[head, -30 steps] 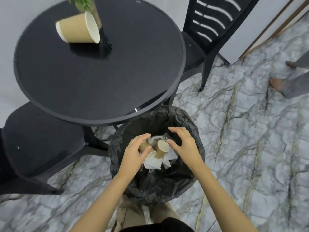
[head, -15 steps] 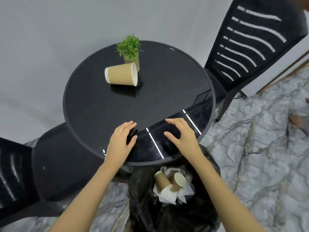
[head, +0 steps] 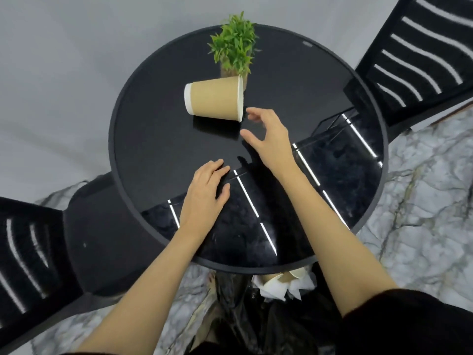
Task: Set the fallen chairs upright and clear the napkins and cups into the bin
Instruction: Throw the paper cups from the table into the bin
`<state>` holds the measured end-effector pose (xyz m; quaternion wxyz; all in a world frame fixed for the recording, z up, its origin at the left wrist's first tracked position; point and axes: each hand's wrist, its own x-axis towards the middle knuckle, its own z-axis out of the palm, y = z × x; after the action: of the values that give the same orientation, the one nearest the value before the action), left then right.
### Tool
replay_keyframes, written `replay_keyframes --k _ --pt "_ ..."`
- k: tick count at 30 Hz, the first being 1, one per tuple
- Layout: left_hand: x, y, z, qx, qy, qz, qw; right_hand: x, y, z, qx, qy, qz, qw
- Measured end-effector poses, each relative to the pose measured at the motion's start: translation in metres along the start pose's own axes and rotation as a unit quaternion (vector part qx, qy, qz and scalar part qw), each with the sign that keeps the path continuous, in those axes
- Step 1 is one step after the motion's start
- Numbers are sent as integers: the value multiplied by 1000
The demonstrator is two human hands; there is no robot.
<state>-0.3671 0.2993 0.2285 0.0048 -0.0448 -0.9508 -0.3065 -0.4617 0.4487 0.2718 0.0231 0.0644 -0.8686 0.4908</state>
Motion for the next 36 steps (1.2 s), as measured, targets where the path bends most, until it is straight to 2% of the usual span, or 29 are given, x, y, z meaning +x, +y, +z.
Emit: replay_keyframes --k 3,8,16,22,30,36 --pt "1 2 0 0 4 3 1000 19 -2 14 43 25 27 998" --pt "2 2 -1 5 6 6 1000 38 -10 27 68 18 69 995" --pt "2 2 -1 11 12 5 1000 21 -14 7 108 31 102 988" --pt "2 0 0 8 14 5 1000 -21 -11 -36 134 61 127 981" --pt "-4 7 1 -1 20 5 1000 -105 3 -102 154 158 149 964" --pt "-3 6 -3 -13 15 -5 1000 -175 3 -131 161 171 154 960"
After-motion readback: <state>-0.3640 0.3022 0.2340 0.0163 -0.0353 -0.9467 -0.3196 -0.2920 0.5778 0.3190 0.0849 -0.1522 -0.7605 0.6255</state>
